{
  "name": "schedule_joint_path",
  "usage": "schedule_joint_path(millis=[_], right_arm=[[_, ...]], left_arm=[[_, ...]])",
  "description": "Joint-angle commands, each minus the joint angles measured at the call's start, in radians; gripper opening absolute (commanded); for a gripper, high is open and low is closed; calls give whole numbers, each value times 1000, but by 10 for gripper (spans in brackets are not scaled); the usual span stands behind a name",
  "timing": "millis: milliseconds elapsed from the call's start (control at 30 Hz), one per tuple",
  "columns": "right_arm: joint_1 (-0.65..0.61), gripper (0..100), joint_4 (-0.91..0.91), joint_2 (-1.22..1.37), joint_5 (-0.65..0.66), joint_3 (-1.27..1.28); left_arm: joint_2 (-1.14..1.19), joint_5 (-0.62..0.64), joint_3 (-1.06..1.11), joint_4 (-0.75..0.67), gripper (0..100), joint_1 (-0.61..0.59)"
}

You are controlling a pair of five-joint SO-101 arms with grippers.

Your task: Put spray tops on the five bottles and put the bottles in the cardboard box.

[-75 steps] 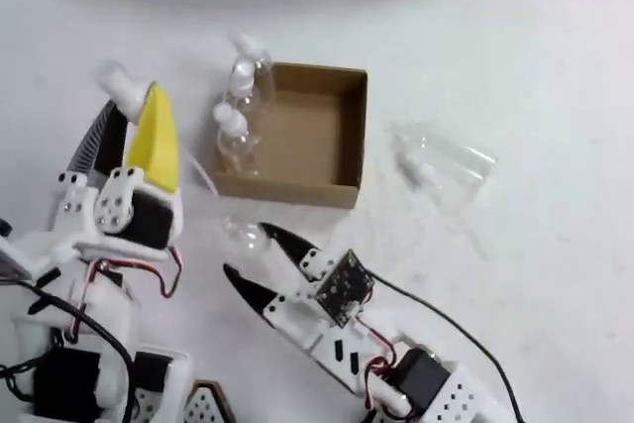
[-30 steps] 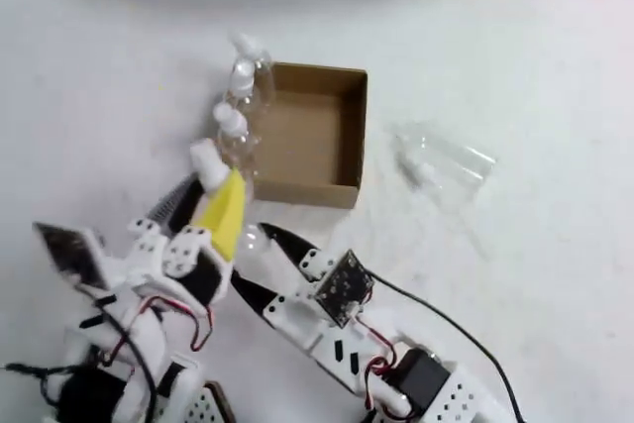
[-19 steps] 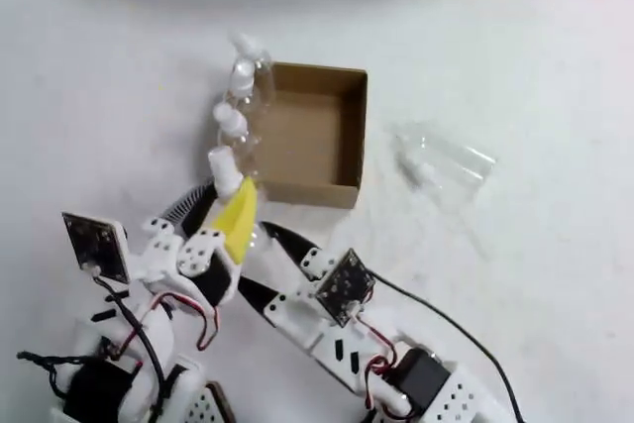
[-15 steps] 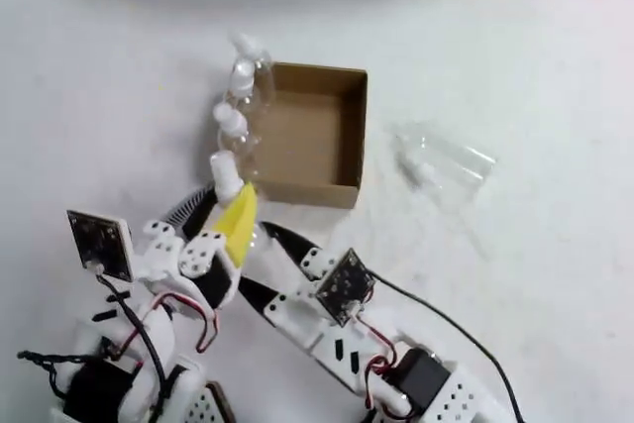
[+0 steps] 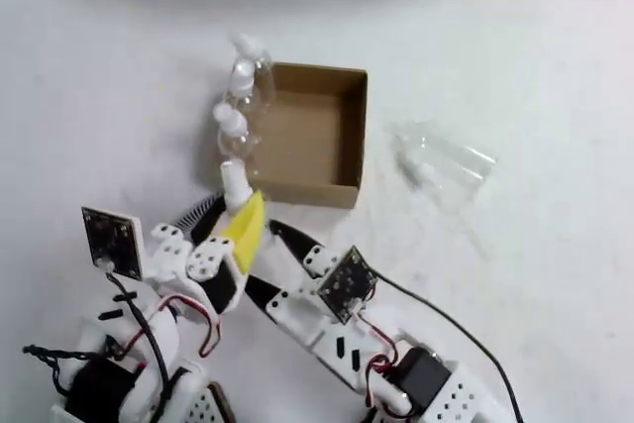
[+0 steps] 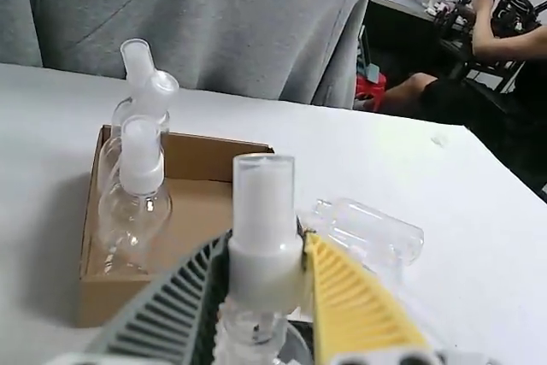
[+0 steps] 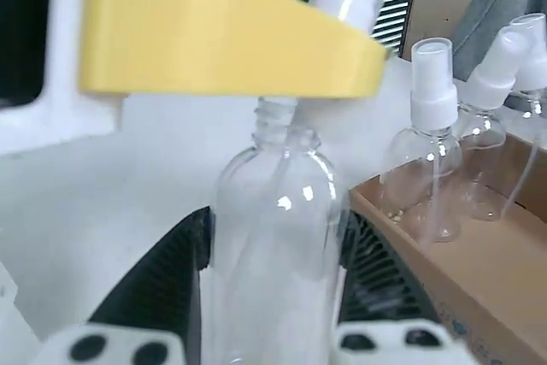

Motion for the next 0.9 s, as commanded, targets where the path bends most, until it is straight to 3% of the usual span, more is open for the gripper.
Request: schedule_joint_path(millis=[0, 167, 400, 667, 867], right_arm=[[16, 15, -7, -12, -2, 9], [16, 15, -7, -12, -2, 9], [16, 15, -7, -12, 0, 9], [116, 15, -50, -13, 0, 8], [119, 15, -50, -13, 0, 8]], left_arm=[[-7, -12, 2, -2, 20, 19], [-7, -12, 2, 0, 46, 19], [-7, -12, 2, 52, 295, 16], [-8, -14, -15, 68, 301, 19], [-8, -12, -61, 72, 301, 39]])
